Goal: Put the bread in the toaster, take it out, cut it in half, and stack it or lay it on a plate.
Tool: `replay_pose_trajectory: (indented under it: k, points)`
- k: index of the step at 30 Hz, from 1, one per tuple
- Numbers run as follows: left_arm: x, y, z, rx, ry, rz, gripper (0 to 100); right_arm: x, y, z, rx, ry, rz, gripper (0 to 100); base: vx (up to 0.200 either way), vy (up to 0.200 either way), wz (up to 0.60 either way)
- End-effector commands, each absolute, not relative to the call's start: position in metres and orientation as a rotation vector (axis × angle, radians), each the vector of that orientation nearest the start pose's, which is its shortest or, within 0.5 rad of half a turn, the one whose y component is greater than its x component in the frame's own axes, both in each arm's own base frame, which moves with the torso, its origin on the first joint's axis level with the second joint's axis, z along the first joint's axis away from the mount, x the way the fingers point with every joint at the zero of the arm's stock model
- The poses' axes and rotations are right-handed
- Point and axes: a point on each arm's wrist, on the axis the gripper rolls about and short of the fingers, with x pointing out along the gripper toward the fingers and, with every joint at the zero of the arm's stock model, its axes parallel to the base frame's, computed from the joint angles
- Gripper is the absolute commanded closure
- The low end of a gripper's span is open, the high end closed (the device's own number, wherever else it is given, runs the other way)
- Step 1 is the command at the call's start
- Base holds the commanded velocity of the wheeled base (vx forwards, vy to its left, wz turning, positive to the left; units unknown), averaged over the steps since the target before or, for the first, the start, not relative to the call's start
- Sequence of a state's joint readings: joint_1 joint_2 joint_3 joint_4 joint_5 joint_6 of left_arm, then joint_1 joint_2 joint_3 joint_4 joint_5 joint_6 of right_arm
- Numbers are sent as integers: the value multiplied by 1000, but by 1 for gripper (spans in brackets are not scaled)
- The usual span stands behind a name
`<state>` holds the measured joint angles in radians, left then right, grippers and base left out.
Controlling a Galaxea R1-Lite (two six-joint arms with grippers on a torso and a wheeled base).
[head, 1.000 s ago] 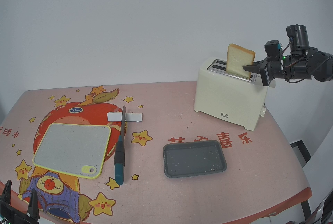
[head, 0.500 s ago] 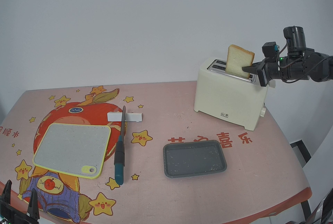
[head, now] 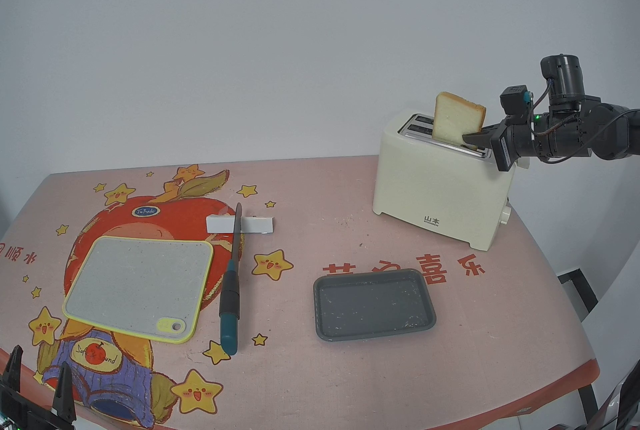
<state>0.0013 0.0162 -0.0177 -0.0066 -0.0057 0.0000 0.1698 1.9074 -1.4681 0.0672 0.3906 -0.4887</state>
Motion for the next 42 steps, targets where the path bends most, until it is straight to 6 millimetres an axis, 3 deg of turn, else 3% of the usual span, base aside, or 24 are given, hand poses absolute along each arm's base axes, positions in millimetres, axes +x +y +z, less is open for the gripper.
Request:
replay_pose_trajectory:
  k: [1,14,15,30,42]
  points:
    - [-22,0,76,0,2,-5,0,369,73,229,-410,362,662,100,0,0,0]
    - [-22,0,76,0,2,-5,0,369,74,229,-411,366,666,100,0,0,0]
    - [-22,0,76,0,2,-5,0,368,74,229,-412,367,667,0,0,0,0]
    - [-22,0,76,0,3,-5,0,367,75,227,-407,373,670,0,0,0,0]
    - [-22,0,76,0,2,-5,0,360,71,238,-403,350,658,0,0,0,0]
